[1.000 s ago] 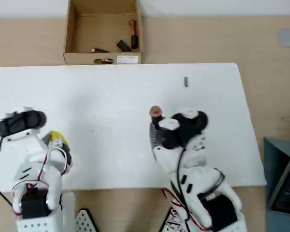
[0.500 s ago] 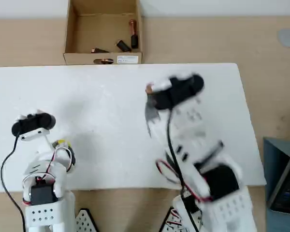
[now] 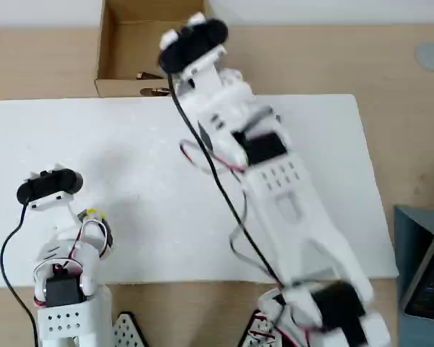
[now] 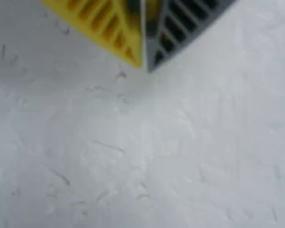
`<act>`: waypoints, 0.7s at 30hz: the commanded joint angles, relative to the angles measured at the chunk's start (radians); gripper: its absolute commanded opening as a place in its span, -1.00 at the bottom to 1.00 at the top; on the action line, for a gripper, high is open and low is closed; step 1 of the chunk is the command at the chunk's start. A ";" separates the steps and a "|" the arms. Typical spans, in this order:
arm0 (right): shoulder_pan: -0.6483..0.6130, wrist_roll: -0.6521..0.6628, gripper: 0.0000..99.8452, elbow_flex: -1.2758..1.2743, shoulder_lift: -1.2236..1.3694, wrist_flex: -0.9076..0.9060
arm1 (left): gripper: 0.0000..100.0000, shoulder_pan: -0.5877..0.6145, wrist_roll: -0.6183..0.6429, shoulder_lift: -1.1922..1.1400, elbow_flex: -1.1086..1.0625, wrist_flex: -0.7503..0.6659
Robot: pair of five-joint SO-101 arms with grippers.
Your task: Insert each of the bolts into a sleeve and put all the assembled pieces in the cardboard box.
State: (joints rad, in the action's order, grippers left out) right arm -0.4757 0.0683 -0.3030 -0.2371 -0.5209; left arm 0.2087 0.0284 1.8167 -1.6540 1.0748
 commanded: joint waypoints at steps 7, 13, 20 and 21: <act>0.065 0.140 -0.98 0.526 0.506 0.110 | -0.99 0.009 0.000 0.005 0.008 -0.017; 0.071 0.259 -0.98 0.822 0.809 0.109 | -0.99 0.003 -0.003 0.005 0.008 -0.017; 0.071 0.350 -0.98 1.115 1.082 0.100 | -0.99 0.002 -0.002 0.005 0.008 -0.017; 0.071 0.359 -0.98 1.144 1.109 0.100 | -0.99 0.002 -0.002 0.005 0.008 -0.018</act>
State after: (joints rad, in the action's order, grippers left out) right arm -0.4158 0.3982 0.6820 0.8447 -0.4427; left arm 0.2087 0.0284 1.8167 -1.6540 1.0748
